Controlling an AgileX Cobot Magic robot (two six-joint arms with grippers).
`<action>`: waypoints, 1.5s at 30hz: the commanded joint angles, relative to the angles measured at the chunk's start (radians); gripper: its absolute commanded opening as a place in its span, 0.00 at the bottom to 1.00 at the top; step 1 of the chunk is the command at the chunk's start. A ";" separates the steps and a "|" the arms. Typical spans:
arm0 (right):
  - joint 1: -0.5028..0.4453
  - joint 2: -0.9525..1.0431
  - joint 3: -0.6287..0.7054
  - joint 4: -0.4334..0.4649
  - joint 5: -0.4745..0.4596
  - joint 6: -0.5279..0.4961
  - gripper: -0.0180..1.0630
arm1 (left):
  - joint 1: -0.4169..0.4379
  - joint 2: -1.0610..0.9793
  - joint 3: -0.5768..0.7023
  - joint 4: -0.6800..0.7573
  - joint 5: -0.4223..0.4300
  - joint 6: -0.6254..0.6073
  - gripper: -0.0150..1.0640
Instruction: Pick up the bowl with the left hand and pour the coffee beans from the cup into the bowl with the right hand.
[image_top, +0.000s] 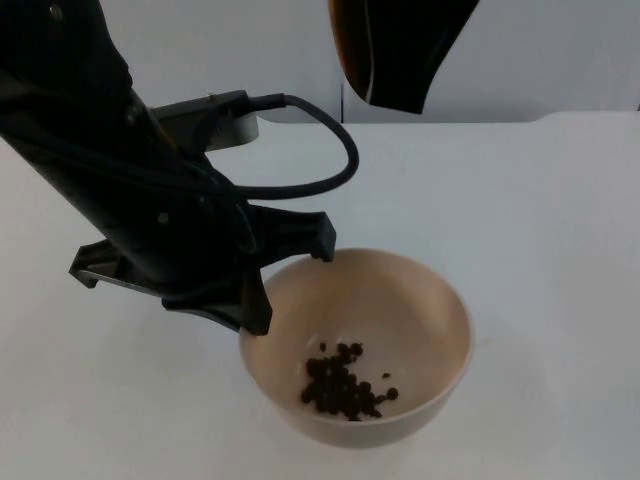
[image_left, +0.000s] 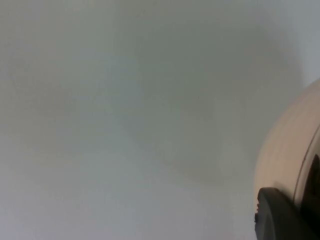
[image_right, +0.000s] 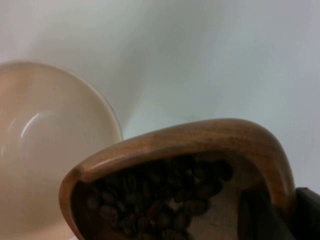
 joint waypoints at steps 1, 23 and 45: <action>0.002 -0.001 0.001 -0.019 0.002 -0.002 0.02 | -0.008 -0.003 0.004 -0.014 -0.009 -0.001 0.01; -0.004 -0.024 0.001 0.060 0.002 0.057 0.02 | -0.008 -0.003 0.004 -0.013 -0.008 -0.001 0.01; -0.257 -0.218 -0.003 0.521 -0.020 0.057 0.02 | -0.008 -0.003 0.004 -0.002 -0.009 -0.001 0.01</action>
